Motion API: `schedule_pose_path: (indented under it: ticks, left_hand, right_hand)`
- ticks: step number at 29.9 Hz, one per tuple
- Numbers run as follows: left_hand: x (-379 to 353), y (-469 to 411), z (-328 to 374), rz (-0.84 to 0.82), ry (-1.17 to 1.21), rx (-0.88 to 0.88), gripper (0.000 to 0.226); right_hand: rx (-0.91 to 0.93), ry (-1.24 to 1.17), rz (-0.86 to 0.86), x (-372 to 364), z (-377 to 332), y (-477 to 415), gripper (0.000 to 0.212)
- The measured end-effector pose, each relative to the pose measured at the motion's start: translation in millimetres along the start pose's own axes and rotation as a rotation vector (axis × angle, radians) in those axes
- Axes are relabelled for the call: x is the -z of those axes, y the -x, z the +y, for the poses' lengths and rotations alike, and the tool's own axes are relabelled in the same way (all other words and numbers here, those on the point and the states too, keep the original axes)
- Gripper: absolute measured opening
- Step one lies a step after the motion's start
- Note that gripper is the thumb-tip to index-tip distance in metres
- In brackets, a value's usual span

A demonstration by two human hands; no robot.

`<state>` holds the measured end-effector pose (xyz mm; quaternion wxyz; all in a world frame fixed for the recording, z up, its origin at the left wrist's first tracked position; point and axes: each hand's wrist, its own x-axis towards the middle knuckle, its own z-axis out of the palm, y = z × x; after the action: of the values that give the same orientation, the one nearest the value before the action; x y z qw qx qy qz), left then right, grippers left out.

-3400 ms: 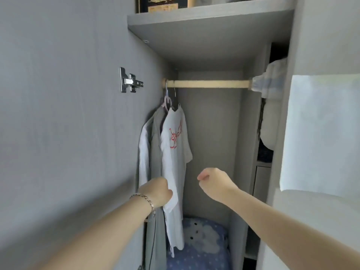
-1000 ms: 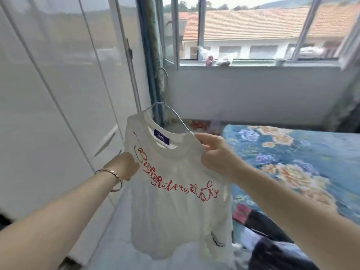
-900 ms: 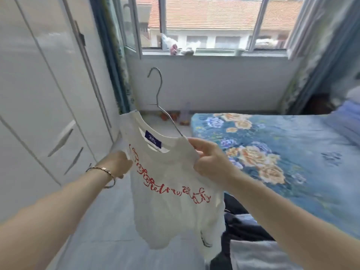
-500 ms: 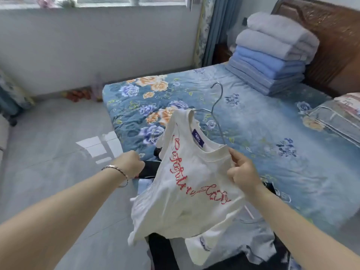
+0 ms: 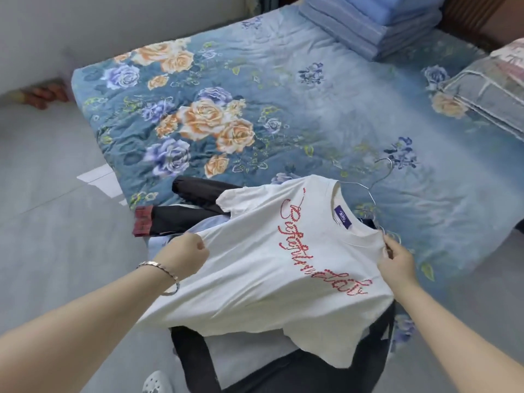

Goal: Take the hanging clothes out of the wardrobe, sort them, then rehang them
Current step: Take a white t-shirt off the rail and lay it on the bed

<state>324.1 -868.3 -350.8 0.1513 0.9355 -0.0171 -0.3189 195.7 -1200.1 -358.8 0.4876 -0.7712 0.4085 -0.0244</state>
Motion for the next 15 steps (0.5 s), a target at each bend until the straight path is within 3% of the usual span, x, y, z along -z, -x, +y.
schedule_pose_path:
  ticks: [6,11,15]
  left_hand:
    - [-20,-25,0,0.059,0.059,0.082,0.023]
    - [1,-14,-27,0.132,0.061,0.117,0.021]
    - [24,22,-73,0.207,0.133,0.137,0.022]
  right_hand:
    - [0.181,0.018,-0.271,-18,-15,-7,0.051]
    - [0.247,-0.090,-0.344,-61,-52,23,0.036]
    - [0.279,-0.150,-0.433,-98,-95,79,0.049]
